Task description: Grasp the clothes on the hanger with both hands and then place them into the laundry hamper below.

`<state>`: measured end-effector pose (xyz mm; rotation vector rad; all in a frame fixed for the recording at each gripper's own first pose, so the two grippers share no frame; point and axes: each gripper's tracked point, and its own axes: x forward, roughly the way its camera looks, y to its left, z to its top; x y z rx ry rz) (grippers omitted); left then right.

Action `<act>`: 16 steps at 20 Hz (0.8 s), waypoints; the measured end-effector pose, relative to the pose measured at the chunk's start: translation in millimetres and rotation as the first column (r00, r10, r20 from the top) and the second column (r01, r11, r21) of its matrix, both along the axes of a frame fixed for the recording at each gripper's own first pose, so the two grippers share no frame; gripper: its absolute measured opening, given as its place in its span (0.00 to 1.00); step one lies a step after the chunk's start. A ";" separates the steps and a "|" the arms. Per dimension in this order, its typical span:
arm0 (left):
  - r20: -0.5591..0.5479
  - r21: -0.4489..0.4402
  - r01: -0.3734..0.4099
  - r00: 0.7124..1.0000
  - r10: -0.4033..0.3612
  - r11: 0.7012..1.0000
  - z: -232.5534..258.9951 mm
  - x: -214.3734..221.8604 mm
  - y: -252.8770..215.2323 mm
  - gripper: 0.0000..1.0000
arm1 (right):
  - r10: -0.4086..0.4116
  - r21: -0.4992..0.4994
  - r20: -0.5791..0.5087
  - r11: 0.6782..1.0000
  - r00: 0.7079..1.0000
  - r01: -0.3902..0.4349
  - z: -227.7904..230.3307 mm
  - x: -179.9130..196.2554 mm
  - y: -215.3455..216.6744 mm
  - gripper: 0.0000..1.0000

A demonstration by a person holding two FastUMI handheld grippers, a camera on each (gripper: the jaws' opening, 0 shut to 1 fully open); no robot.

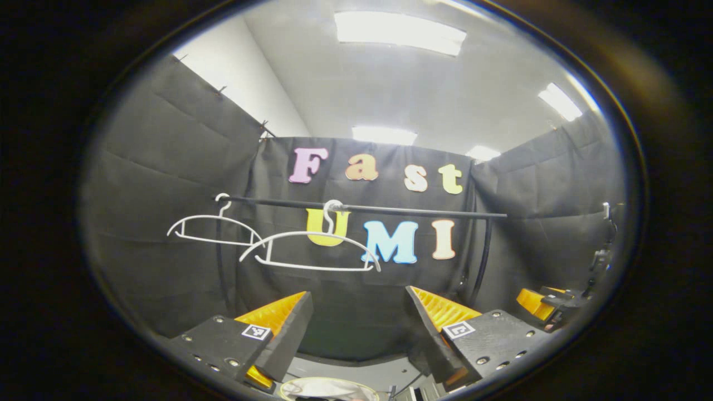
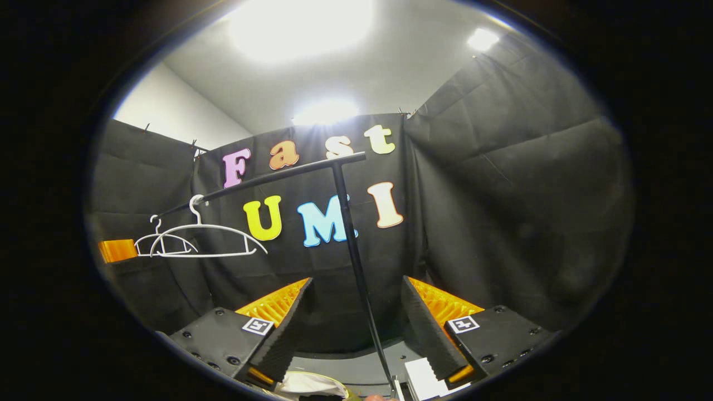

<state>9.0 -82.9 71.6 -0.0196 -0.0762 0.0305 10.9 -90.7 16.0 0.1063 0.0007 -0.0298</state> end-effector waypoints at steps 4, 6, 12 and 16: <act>-0.060 -0.014 -0.064 0.996 0.063 0.998 -32.5 -7.2 15.8 0.96 | -0.036 -0.024 -0.034 0.999 0.999 0.035 -15.6 -11.2 -2.9 0.98; -0.087 -0.012 -0.108 0.990 0.107 0.994 -46.7 -1.5 35.4 0.96 | -0.038 -0.025 -0.041 0.999 0.998 0.037 -17.6 -21.4 5.0 0.98; -0.080 0.041 -0.109 0.990 0.112 0.993 -63.3 15.6 66.3 0.96 | -0.045 0.006 -0.029 0.999 0.999 0.045 -26.9 -33.6 37.0 0.98; -0.070 0.082 -0.078 0.994 0.083 0.994 -76.1 14.0 74.0 0.96 | -0.106 -0.070 0.052 0.992 0.993 0.110 -21.5 -39.8 39.8 0.98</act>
